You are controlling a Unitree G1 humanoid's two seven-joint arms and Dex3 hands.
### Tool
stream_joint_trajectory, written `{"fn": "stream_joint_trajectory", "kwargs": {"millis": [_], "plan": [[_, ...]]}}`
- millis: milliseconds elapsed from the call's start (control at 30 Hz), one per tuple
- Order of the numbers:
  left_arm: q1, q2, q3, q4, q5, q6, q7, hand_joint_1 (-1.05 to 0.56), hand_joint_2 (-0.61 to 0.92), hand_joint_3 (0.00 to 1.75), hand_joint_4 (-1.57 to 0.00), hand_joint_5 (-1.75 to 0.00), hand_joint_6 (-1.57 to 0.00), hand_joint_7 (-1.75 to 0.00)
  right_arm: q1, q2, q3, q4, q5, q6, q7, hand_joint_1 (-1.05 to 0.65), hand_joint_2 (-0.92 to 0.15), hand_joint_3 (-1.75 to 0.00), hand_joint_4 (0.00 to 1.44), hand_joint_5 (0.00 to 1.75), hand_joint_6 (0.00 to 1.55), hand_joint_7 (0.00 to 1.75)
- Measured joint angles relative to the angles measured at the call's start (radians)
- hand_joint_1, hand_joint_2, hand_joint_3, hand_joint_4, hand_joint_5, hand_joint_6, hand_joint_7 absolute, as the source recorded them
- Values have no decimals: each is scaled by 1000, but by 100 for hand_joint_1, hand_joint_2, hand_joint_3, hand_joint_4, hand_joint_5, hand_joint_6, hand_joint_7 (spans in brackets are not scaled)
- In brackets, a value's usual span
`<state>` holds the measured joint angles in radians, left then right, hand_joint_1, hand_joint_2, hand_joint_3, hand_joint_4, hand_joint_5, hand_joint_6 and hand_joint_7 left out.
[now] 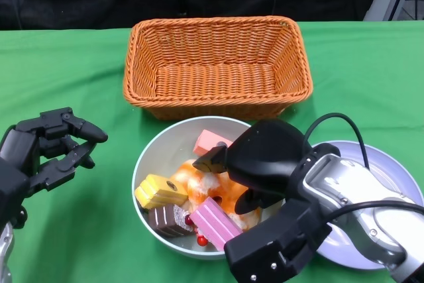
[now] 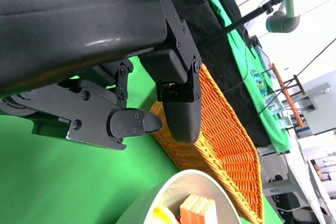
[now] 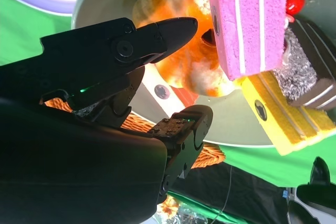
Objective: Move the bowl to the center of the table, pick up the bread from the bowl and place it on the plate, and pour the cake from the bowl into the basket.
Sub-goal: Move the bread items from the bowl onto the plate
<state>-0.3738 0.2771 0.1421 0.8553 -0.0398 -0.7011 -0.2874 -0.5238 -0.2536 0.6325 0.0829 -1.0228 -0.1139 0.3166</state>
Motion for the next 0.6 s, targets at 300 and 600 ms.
{"fn": "stream_joint_trajectory", "kwargs": {"millis": [300, 600], "plan": [[1, 1, -6, 0, 1, -1, 0, -7, 92, 39, -80, -135, -89, -87, -20, 17, 16, 28, -17, 7, -2, -72, -92, -9, 98, 15, 36, 0], [8, 1, -19, 3, 3, -25, -4, -8, 92, 39, -83, -131, -89, -86, -70, 59, 52, 81, -51, 26, 0, -71, -92, -13, 102, 18, 31, 1]]}}
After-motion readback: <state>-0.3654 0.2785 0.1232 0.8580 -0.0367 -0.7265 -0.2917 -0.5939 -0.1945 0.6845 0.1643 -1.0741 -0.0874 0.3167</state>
